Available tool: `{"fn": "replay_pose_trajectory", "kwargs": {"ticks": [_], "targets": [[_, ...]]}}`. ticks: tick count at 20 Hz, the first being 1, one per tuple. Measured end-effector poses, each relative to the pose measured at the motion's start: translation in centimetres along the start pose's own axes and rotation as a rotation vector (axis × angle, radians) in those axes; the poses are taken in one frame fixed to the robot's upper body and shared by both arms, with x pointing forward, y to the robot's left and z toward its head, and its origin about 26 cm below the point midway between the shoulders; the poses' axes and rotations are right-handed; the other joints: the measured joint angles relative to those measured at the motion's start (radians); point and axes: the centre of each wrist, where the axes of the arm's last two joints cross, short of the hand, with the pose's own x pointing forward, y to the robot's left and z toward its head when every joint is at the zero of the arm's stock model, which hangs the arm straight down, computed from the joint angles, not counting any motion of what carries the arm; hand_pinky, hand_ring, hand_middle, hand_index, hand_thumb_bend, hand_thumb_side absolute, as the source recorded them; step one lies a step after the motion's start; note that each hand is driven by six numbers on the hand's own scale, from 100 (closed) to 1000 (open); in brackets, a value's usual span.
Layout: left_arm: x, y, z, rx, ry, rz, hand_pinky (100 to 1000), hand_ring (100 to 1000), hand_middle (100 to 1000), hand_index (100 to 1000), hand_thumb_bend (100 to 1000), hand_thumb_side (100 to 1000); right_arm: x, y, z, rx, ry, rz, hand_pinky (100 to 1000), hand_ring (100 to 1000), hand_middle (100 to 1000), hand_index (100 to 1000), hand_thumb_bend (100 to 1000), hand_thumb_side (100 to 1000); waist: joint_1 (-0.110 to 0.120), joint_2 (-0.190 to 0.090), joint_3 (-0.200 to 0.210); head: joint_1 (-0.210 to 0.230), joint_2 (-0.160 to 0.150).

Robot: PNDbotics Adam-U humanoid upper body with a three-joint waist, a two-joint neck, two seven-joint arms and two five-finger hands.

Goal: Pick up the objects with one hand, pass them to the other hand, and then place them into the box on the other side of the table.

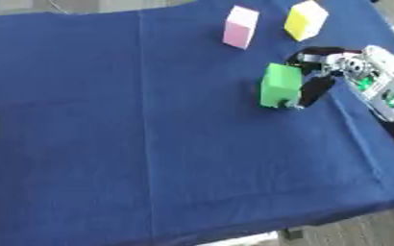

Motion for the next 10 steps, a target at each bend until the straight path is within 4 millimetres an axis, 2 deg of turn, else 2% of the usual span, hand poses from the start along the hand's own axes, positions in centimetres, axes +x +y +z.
{"fn": "replay_pose_trajectory", "kwargs": {"ticks": [4, 10], "targets": [[0.2, -0.1, 0.0, -0.005, -0.007, 0.002, 779, 727, 758, 889, 604, 652, 0.9, -0.2, 0.5, -0.057, -0.039, -0.047, 837, 737, 530, 546, 235, 147, 0.000, 0.000, 0.000, 0.000, 0.000], [0.9, -0.7, -0.1, -0.036, -0.026, -0.002, 778, 721, 739, 879, 609, 637, 3.4, 0.2, 0.9, -0.122, -0.135, -0.137, 822, 707, 519, 540, 210, 140, 0.000, 0.000, 0.004, 0.000, 0.000]]}}
